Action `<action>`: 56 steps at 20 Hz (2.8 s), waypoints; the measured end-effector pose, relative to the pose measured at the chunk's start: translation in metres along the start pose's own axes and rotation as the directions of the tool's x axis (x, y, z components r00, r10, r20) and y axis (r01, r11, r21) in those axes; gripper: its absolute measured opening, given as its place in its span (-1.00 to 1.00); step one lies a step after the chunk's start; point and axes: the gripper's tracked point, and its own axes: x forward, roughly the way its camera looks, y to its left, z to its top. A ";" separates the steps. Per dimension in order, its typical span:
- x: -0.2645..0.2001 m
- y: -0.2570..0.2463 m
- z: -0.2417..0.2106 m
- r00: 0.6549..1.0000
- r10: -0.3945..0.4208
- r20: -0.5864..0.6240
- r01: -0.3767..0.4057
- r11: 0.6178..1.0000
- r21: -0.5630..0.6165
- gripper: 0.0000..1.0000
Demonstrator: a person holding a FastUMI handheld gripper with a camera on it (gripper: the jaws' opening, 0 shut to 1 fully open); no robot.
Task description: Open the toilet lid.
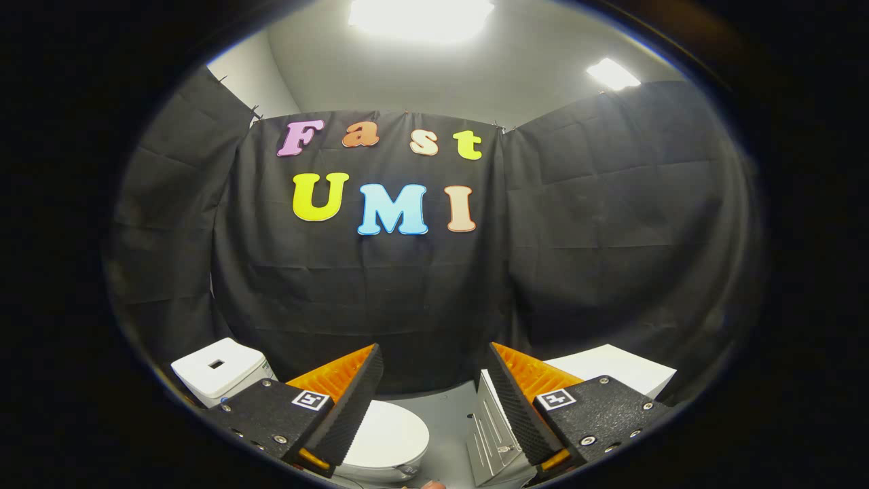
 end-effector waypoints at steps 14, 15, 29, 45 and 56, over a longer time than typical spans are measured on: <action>0.007 0.004 -0.013 1.000 0.010 -0.002 -0.010 1.000 -0.007 0.89; 0.010 0.005 -0.017 1.000 0.005 -0.005 -0.005 1.000 -0.016 0.89; 0.050 0.039 -0.132 0.986 0.056 -0.157 -0.050 0.998 0.040 0.90; 0.032 0.059 -0.328 0.849 0.077 -0.523 0.099 0.949 0.300 0.92; 0.001 0.036 -0.409 0.729 0.073 -0.680 0.283 0.873 0.397 0.91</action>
